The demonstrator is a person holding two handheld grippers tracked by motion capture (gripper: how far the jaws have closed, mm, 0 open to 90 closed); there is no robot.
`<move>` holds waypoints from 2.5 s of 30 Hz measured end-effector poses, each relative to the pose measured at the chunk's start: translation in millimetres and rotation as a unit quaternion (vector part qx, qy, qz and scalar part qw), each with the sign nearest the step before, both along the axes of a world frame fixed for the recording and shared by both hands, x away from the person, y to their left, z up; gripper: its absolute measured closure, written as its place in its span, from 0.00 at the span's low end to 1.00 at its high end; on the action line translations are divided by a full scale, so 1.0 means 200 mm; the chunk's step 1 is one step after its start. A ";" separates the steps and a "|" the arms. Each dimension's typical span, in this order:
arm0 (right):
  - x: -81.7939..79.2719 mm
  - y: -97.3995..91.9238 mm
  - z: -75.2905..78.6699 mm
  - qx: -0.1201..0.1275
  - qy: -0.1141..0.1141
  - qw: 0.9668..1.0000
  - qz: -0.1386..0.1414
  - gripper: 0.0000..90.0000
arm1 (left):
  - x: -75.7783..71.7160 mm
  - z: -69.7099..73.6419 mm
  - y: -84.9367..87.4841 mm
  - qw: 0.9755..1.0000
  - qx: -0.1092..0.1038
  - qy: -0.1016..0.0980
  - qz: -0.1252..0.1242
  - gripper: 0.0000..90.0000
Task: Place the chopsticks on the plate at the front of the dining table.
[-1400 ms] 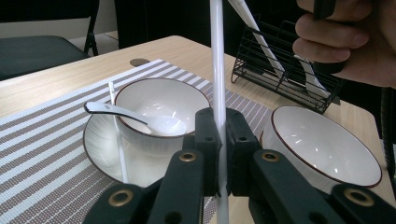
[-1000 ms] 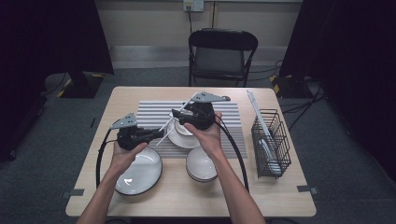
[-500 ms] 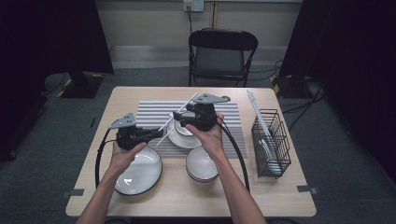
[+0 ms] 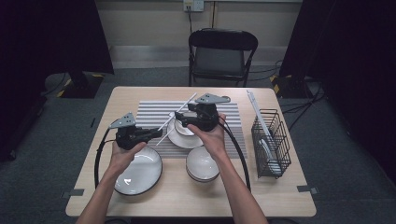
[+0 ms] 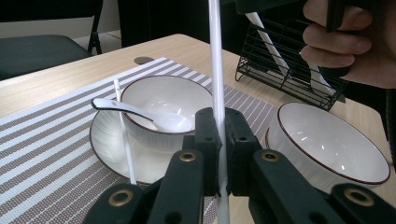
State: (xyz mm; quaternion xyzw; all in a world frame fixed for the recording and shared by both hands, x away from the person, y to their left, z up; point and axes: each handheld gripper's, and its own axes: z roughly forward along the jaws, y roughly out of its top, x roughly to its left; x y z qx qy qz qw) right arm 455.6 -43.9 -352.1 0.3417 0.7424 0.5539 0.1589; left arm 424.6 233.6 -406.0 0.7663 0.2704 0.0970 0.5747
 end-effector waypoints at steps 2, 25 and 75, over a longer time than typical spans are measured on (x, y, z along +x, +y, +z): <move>0.00 0.00 0.00 0.000 -0.001 1.000 -0.002 0.40 | 0.00 0.00 -0.01 1.000 0.006 0.001 -0.003 0.95; -0.01 -0.12 -0.06 -0.030 0.008 0.999 -0.024 0.38 | 0.01 -0.02 0.02 1.000 0.003 0.003 0.006 0.95; -0.12 -0.46 -0.38 -0.091 0.075 0.989 -0.092 0.37 | 0.09 -0.05 0.13 0.998 0.012 0.018 0.050 0.95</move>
